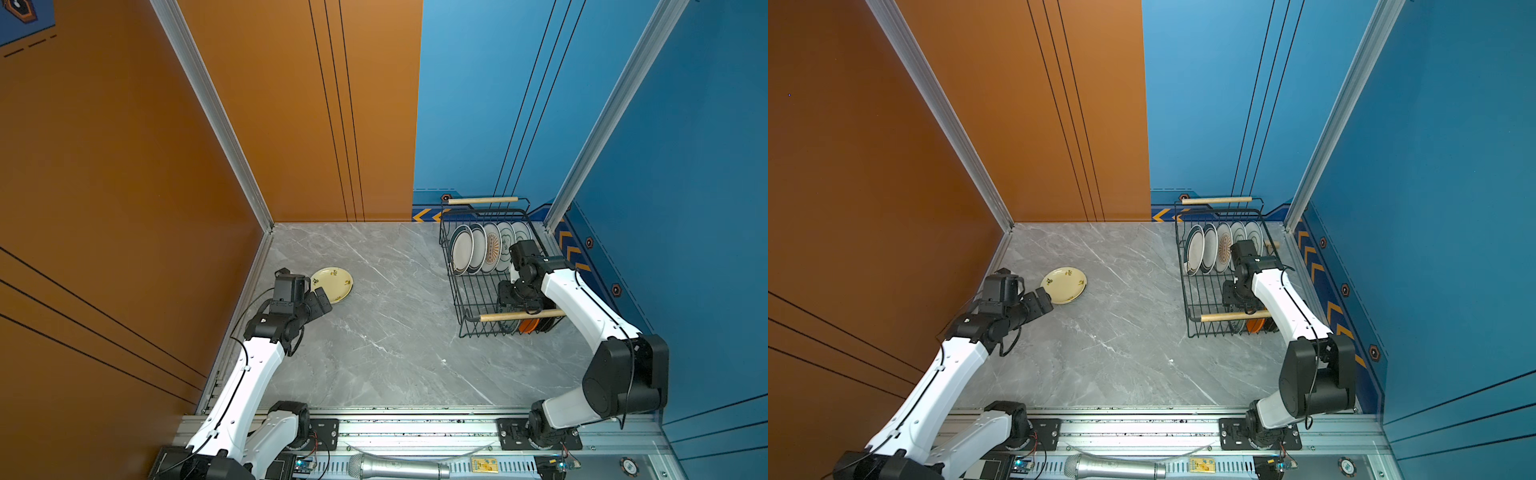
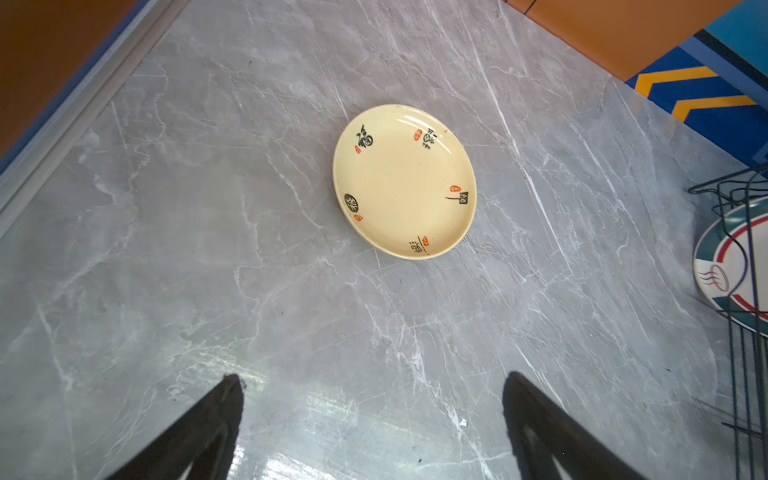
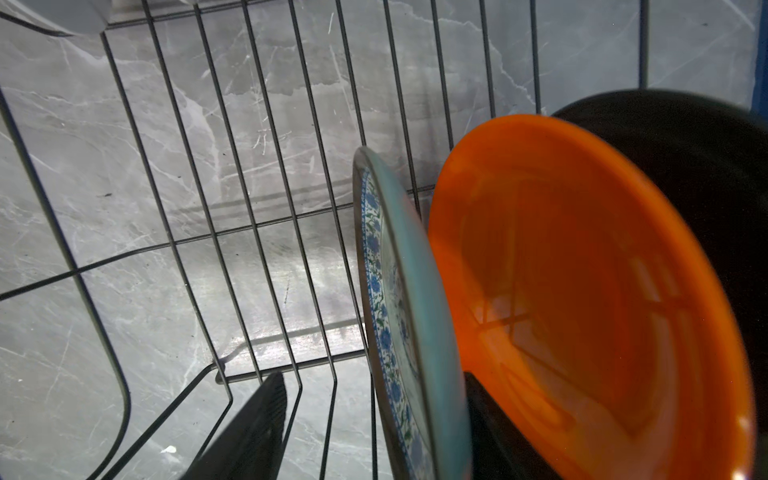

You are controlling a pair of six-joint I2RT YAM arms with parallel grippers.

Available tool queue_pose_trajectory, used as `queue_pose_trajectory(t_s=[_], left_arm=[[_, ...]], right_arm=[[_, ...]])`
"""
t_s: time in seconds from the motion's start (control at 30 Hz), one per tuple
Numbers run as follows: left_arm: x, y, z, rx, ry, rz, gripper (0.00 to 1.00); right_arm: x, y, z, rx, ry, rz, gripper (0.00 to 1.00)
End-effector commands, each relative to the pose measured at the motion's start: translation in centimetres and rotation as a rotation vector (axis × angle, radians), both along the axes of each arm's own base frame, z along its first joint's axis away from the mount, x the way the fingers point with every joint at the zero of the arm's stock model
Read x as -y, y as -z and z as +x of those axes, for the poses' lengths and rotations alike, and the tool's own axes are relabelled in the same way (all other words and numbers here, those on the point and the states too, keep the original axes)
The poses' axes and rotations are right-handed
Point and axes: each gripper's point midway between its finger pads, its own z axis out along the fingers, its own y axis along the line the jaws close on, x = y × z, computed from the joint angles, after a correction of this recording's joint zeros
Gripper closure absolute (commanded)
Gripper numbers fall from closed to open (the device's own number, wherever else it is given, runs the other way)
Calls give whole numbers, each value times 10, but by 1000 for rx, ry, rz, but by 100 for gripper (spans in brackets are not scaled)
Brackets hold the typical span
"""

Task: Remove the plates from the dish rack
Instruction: 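Release the plate with the left gripper while the right gripper descends into the rack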

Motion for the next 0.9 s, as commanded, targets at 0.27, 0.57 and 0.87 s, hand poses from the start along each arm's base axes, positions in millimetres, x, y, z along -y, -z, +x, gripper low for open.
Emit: queue_pose_trajectory(t_s=[0.27, 0.57, 0.87], left_arm=[[-7, 29, 7, -98, -64, 24, 2], [-4, 30, 8, -98, -55, 11, 2], [-1, 37, 11, -124, -40, 5, 2]], right_arm=[[11, 15, -9, -23, 41, -46, 55], [11, 25, -8, -31, 52, -63, 66], [11, 20, -8, -11, 41, -76, 80]])
